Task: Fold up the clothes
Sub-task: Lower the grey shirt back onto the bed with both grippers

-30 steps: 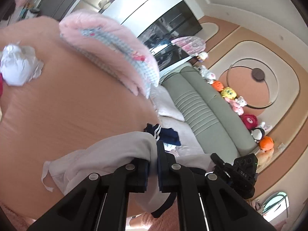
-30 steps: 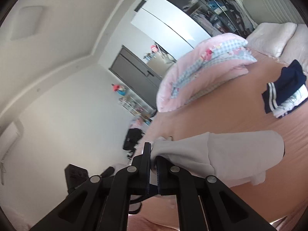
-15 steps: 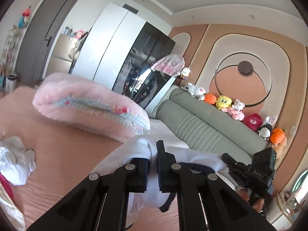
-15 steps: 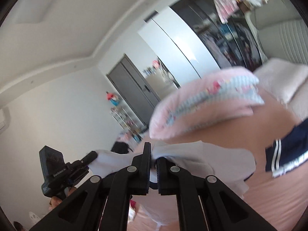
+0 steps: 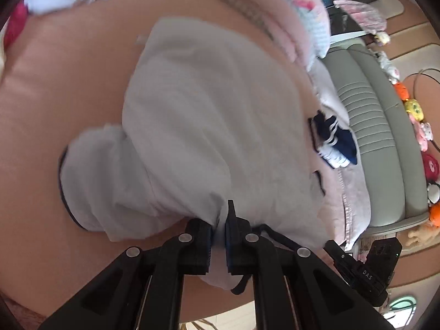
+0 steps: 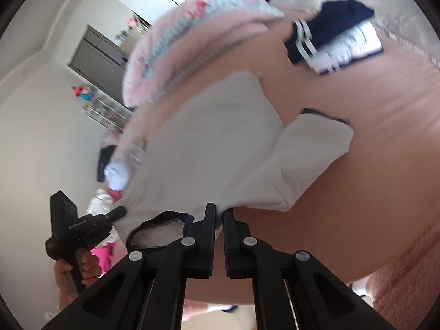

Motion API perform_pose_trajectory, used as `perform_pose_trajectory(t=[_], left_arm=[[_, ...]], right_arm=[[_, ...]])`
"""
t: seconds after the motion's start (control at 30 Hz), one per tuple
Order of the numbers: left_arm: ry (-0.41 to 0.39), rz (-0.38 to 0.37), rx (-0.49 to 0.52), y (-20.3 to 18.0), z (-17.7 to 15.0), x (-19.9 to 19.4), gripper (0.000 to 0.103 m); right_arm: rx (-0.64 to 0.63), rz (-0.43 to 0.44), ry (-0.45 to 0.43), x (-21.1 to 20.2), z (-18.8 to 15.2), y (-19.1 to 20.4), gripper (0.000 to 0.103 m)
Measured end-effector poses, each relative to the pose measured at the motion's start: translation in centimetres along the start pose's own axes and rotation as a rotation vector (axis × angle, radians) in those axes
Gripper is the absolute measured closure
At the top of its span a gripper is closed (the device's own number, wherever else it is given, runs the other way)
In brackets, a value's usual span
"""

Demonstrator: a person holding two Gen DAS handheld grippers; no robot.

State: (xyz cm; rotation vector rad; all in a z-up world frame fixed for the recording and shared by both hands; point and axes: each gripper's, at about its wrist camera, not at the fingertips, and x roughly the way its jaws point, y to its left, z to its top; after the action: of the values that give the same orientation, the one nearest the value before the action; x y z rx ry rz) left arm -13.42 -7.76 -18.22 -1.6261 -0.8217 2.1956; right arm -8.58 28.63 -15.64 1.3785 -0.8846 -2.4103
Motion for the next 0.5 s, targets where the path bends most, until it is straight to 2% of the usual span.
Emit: perform_pose_trajectory(t=[0.07,0.13,0.23,0.33,0.4,0.5], left_arm=[[0.000,0.032,-0.030,1.0,-1.5,0.7,0.094],[-0.037,0.051,-0.044,1.3,-2.7,-0.1,0.089],[-0.123,0.107,-0.036,1.5,-4.1,-2.0,0.081],[-0.186,0.142,-0.055,1.9,-5.4,-3.7,0.080],[-0.158,0.066,-0.082,2.5,-6.0,-3.5,0.080],[-0.141,-0.002,-0.081,2.3,-6.9,-2.6,0.080]], right_arm=[[0.009,-0.032,0.055,1.9,-1.1,-1.1,0.099],[-0.017,-0.050,0.082,2.4,-1.6,-1.4,0.099],[-0.043,-0.087,0.072,1.9,-1.8,-1.4,0.099],[-0.016,-0.087,0.042,1.1,-1.5,-1.9,0.099],[0.007,-0.079,0.041,1.0,-1.5,-2.1,0.099],[0.009,-0.041,0.061,1.8,-1.7,-1.3,0.099]])
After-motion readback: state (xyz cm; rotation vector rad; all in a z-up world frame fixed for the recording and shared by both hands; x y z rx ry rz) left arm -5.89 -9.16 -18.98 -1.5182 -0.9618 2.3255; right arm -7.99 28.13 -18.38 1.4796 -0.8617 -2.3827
